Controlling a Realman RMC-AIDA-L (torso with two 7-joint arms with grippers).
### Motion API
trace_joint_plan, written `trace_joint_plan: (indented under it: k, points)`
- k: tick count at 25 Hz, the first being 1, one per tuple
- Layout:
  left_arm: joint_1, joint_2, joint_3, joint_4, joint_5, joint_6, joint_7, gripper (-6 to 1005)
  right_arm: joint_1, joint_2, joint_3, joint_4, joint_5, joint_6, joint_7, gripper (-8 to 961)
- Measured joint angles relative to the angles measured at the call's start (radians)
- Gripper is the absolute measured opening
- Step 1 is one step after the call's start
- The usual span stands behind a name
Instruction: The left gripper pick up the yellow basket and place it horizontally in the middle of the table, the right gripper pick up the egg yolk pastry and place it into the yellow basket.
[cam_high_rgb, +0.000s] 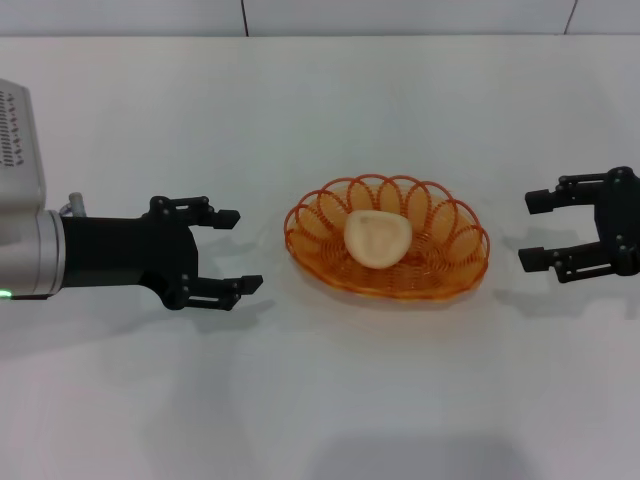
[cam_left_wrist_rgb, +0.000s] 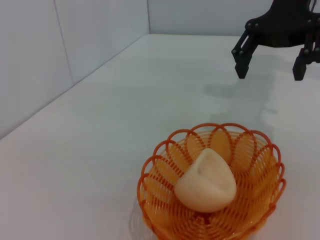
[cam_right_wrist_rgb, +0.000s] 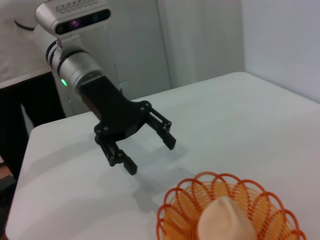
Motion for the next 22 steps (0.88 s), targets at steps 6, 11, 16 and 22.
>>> trace_joint_plan:
  k: [6,11,16,22]
  points:
    - [-0.061,0.014,-0.061,-0.087,-0.001,0.073,0.040,814,-0.001,-0.006,0.003,0.034,-0.010,0.034,-0.017,776]
    - [-0.077,0.021,-0.073,-0.097,-0.012,0.123,0.064,814,-0.003,-0.006,-0.004,0.035,-0.013,0.036,-0.017,776]
    - [-0.082,0.023,-0.074,-0.098,-0.021,0.139,0.078,814,-0.008,-0.001,-0.006,0.036,-0.022,0.036,-0.014,776]
    - [-0.086,0.024,-0.073,-0.099,-0.021,0.137,0.078,814,-0.015,0.002,-0.004,0.036,-0.023,0.034,-0.015,776]
